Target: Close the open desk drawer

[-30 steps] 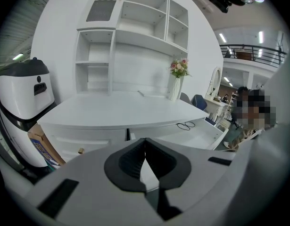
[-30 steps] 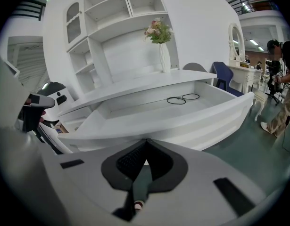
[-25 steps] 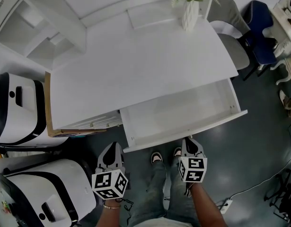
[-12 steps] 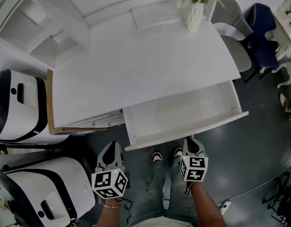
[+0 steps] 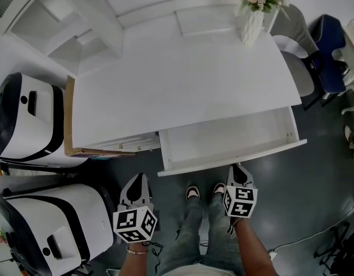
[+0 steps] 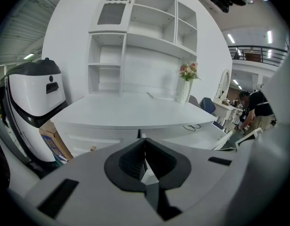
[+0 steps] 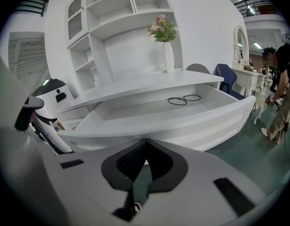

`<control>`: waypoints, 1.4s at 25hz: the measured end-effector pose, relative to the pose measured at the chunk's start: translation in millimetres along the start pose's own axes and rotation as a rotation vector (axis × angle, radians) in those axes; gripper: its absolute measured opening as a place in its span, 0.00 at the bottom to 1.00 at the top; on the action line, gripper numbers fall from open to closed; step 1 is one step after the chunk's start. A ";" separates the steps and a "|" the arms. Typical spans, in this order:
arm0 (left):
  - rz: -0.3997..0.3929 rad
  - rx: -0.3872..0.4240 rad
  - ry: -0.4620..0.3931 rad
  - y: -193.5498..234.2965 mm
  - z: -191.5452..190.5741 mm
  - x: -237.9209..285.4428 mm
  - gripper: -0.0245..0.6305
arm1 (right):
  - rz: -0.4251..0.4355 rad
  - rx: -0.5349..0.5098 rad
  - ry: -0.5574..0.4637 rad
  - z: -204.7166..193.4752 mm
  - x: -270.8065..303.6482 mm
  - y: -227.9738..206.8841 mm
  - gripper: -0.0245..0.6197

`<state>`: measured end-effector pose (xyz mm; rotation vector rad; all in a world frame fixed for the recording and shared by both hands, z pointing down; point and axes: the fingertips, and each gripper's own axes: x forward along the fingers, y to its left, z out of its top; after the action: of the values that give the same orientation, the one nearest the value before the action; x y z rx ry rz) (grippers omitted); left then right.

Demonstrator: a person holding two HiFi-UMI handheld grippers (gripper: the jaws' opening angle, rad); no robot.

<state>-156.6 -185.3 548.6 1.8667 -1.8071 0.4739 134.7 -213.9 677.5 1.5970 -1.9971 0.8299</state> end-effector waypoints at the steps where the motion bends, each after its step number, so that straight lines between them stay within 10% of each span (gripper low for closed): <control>1: 0.005 -0.002 -0.002 1.1 0.6 -0.9 0.07 | 0.001 0.001 -0.001 1.4 1.5 0.0 0.05; 35: 0.166 -0.102 -0.076 18.5 22.8 -26.1 0.07 | 0.058 -0.061 0.023 49.1 54.1 2.8 0.05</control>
<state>-178.6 -176.8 517.2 1.6959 -2.0077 0.3650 120.7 -285.6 678.2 1.4953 -2.0414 0.7970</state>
